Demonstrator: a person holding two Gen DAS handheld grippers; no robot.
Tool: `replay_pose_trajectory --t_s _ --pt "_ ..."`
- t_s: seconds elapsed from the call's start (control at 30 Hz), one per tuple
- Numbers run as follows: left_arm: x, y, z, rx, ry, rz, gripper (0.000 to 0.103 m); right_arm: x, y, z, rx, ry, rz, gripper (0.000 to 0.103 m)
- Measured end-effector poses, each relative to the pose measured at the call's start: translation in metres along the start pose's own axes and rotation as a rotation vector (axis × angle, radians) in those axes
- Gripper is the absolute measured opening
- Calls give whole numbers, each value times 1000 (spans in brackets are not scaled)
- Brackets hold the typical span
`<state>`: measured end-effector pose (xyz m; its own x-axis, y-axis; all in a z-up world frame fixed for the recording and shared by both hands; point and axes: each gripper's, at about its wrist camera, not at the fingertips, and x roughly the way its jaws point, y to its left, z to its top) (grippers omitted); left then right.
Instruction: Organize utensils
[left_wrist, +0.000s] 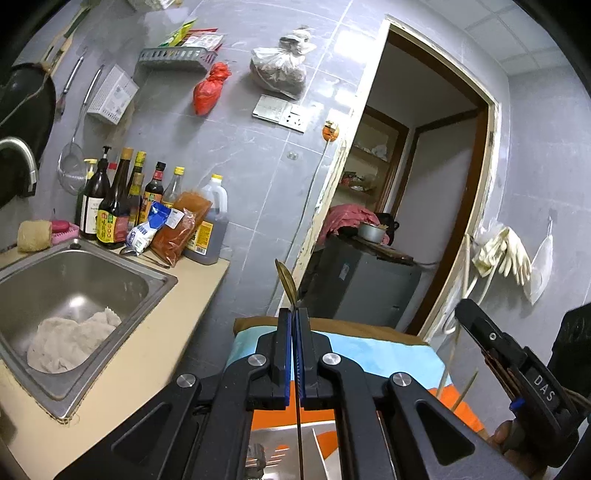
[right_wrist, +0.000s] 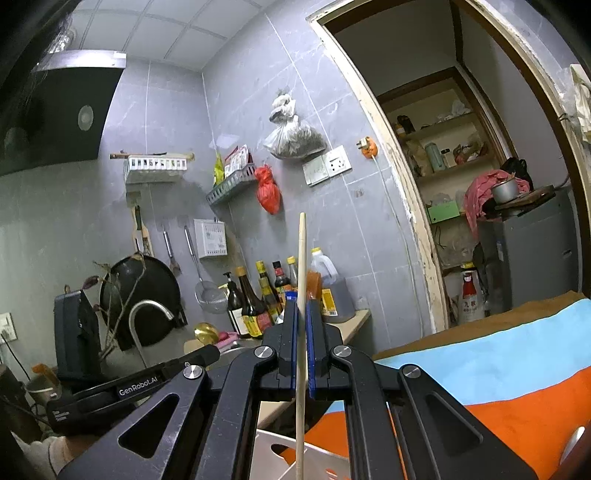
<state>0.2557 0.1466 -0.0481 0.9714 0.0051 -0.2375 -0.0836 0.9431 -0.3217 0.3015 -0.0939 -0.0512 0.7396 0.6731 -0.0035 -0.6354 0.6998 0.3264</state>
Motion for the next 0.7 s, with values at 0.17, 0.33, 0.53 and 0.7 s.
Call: replay_pose_trajectory --t_s 0.17,0.33,0.53,0.7 --pt "-1 -7 -5 42 13 6 3 4 3 -7 -25 21 -6 4" --pt "-2 -10 -8 58 41 6 3 3 2 -13 -28 46 -19 4" --pt "-7 -7 -6 28 82 6 3 0 -1 -15 -18 76 -37 5" --pt "-13 -9 -3 29 117 17 3 -6 -3 -11 -5 91 -46 12"
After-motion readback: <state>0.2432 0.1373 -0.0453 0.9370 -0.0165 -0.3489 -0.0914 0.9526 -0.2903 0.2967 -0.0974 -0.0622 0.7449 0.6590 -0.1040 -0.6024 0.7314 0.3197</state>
